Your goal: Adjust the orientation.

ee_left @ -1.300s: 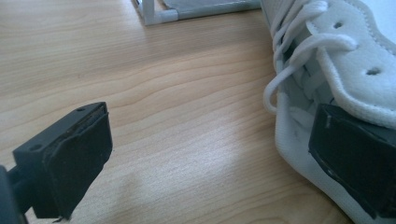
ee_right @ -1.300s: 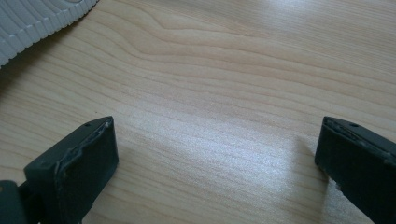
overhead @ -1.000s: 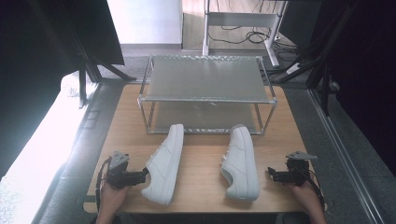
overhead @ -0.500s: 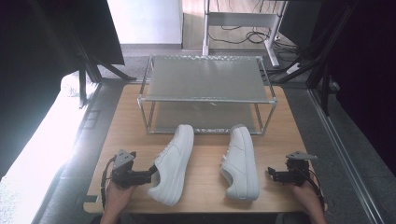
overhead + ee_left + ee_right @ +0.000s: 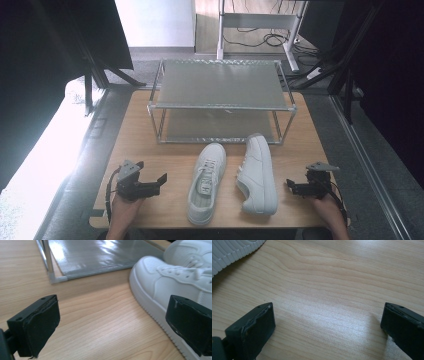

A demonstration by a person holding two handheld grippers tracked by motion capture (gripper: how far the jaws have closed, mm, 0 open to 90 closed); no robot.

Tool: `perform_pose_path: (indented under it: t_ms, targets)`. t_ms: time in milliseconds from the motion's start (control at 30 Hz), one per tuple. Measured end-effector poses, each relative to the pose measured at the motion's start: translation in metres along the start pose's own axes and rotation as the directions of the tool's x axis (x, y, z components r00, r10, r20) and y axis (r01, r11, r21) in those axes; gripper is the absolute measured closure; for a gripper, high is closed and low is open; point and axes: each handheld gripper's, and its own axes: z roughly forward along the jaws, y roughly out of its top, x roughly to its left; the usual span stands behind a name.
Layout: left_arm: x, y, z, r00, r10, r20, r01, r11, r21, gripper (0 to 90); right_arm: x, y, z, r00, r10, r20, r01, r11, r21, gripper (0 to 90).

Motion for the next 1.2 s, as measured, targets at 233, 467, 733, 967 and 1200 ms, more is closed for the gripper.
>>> perform_pose_path:
  t_ms: [233, 467, 733, 967, 1200]
  targets:
    - [0.005, -0.011, 0.012, 0.9978, 0.051, -0.043, -0.047, 0.9949, 0.090, 0.0, 0.000, 0.000, 0.000, 1.0000, 0.001, -0.001, -0.001, 1.000, -0.001, 0.0]
    - [0.012, -0.022, 0.025, 0.9962, 0.058, -0.065, -0.043, 0.9789, 0.200, 0.0, 0.000, 0.000, 0.000, 1.0000, 0.003, -0.003, -0.003, 1.000, -0.001, 0.0]
    - [0.010, -0.029, 0.038, 0.9928, 0.089, -0.080, -0.058, 0.9431, 0.327, 0.0, -0.003, 0.000, -0.004, 0.9986, 0.025, -0.047, -0.026, 0.999, -0.038, 3.2]
    - [0.010, -0.029, 0.038, 0.9928, 0.086, -0.083, -0.055, 0.9429, 0.328, 0.0, 0.003, 0.010, -0.017, 0.9976, 0.018, -0.067, -0.026, 0.992, -0.123, 2.5]
    - [0.010, -0.029, 0.038, 0.9929, 0.084, -0.085, -0.052, 0.9435, 0.327, 0.0, 0.018, 0.028, -0.036, 0.9936, 0.018, -0.111, -0.042, 0.975, -0.219, 0.0]
